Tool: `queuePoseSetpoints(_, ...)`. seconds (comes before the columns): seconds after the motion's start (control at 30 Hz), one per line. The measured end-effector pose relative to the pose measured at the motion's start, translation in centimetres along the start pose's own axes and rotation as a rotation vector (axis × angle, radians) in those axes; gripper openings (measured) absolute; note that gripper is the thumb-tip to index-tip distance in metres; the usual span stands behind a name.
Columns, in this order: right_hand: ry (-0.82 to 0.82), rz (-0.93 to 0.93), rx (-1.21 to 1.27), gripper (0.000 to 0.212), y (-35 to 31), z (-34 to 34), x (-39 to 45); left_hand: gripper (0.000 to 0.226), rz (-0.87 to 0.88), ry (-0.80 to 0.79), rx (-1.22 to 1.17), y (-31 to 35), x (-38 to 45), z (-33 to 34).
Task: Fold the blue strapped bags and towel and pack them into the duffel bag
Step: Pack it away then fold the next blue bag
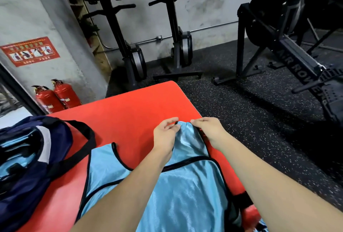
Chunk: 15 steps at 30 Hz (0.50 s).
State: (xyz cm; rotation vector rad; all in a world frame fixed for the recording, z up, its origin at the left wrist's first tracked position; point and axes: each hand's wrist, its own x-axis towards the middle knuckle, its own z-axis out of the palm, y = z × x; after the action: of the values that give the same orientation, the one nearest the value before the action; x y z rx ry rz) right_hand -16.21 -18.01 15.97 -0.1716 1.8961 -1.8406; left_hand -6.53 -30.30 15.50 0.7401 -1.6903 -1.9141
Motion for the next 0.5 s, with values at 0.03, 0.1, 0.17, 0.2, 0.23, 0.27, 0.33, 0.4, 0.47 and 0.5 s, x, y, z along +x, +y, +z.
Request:
queuePoseSetpoints(0.03,0.006,-0.004,0.085,0.005,-0.1,0.0,0.0,0.025,0.006,0.015,-0.011,0.0,0.0,0.0)
queuePoseSetpoints(0.1,0.037,-0.037,0.147,0.008,-0.1,-0.2,0.2,0.024,0.022,0.056,-0.025,-0.1,0.2,-0.1)
queuePoseSetpoints(0.17,0.08,-0.079,0.145,0.01,0.0,-0.4,0.3,0.024,0.034,0.091,-0.039,-0.1,0.4,-0.2)
queuePoseSetpoints(0.2,0.092,-0.104,0.143,0.012,0.0,-0.6,0.4,0.024,0.038,0.098,-0.04,-0.1,0.5,-0.3)
queuePoseSetpoints(0.23,0.104,-0.126,0.129,0.013,0.0,-0.7,0.3,0.024,0.039,0.1,-0.033,-0.2,0.7,-0.4)
queuePoseSetpoints(0.27,0.12,-0.149,0.107,0.015,0.0,-0.8,0.2,0.024,0.041,0.099,-0.027,-0.3,0.8,-0.5)
queuePoseSetpoints(0.33,0.135,-0.19,0.054,0.018,0.2,-0.8,0.3,0.026,0.048,0.085,0.014,-0.6,1.1,-0.6)
queuePoseSetpoints(0.4,0.12,-0.223,-0.046,0.022,0.5,-0.8,0.4,0.027,0.046,0.053,0.108,-1.0,1.6,-0.8)
queuePoseSetpoints(0.47,0.108,-0.249,-0.309,0.023,1.3,-1.1,0.8,0.024,0.049,-0.005,0.327,-1.1,2.4,-1.3)
queuePoseSetpoints(0.5,0.081,-0.255,-0.483,0.025,1.5,-1.1,0.8,0.025,0.065,-0.056,0.522,-0.9,2.5,-1.8)
